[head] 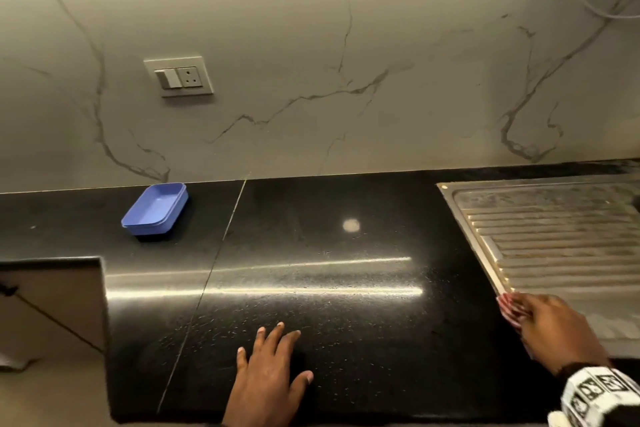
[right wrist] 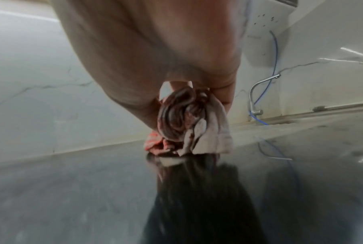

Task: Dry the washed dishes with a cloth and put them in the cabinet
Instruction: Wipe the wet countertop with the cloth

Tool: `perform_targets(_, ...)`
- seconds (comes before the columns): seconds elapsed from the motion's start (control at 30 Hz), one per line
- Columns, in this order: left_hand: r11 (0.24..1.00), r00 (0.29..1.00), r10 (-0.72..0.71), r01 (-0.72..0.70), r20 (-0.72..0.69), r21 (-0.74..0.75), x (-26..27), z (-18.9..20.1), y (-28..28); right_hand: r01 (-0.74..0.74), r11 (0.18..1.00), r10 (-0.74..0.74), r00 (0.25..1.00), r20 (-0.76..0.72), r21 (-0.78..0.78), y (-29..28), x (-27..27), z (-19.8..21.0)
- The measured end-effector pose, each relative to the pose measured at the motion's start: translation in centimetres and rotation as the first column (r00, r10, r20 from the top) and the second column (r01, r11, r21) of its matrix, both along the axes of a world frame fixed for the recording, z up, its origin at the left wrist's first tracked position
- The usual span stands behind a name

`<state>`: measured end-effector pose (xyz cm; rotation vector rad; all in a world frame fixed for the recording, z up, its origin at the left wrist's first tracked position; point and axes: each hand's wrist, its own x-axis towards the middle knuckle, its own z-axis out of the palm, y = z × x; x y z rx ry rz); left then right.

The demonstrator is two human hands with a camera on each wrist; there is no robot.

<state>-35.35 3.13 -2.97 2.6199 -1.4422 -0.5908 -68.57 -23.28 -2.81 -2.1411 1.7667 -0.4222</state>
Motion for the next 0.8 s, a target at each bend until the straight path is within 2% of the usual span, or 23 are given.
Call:
perform_targets(0.07,0.999,0.999,0.033,-0.033,0.009,-0.028,1.2,0.3,0.5,0.002,1.000,-0.005,0.988,0.152,0.017,0.4,2.0,1.6)
perform_targets(0.1,0.998,0.999,0.046,-0.045,0.013,-0.047,1.9,0.4,0.7,-0.067,0.996,0.050,0.964,0.261,0.057,1.1,3.4,2.3)
perform_targets(0.13,0.996,0.998,0.056,-0.055,0.012,-0.064,2.6,0.5,0.9,-0.153,0.983,0.102,0.917,0.386,0.105,1.9,5.2,3.0)
perform_targets(0.2,0.993,0.998,0.058,-0.058,-0.009,-0.102,4.0,0.6,1.0,-0.251,0.949,0.100,0.814,0.572,0.191,3.1,9.2,3.4)
perform_targets(0.3,0.974,0.997,0.003,-0.019,-0.072,-0.225,6.3,0.8,0.7,-0.333,0.922,0.106,0.709,0.697,0.198,5.1,16.4,3.0)
perform_targets(0.37,0.933,0.987,-0.067,0.011,-0.143,-0.359,8.0,1.3,0.5,-0.436,0.859,0.058,0.606,0.793,0.270,6.9,21.6,2.9)
perform_targets(0.43,0.885,0.953,-0.123,-0.021,-0.277,-0.464,10.2,1.4,0.4,-0.497,0.794,-0.021,0.552,0.833,0.349,9.2,26.8,3.1)
perform_targets(0.53,0.822,0.817,-0.135,-0.223,-0.561,-0.524,14.7,1.3,0.6,-0.579,0.699,-0.098,0.503,0.859,0.419,12.5,33.7,3.0)
perform_targets(0.57,0.802,0.794,-0.120,-0.276,-0.596,-0.530,16.5,1.2,0.7,-0.600,0.668,-0.123,0.496,0.860,0.441,13.5,35.7,2.9)
perform_targets(0.63,0.780,0.810,-0.074,-0.317,-0.582,-0.539,20.1,1.2,0.9,-0.643,0.597,-0.142,0.504,0.852,0.480,15.0,39.2,2.6)
perform_targets(0.7,0.789,0.812,-0.047,-0.327,-0.582,-0.520,23.4,1.2,1.2,-0.685,0.534,-0.090,0.537,0.839,0.495,15.3,42.0,2.3)
perform_targets(0.8,0.799,0.748,0.002,-0.400,-0.663,-0.449,27.5,0.8,1.3,-0.703,0.506,-0.061,0.550,0.833,0.500,14.9,45.6,2.4)
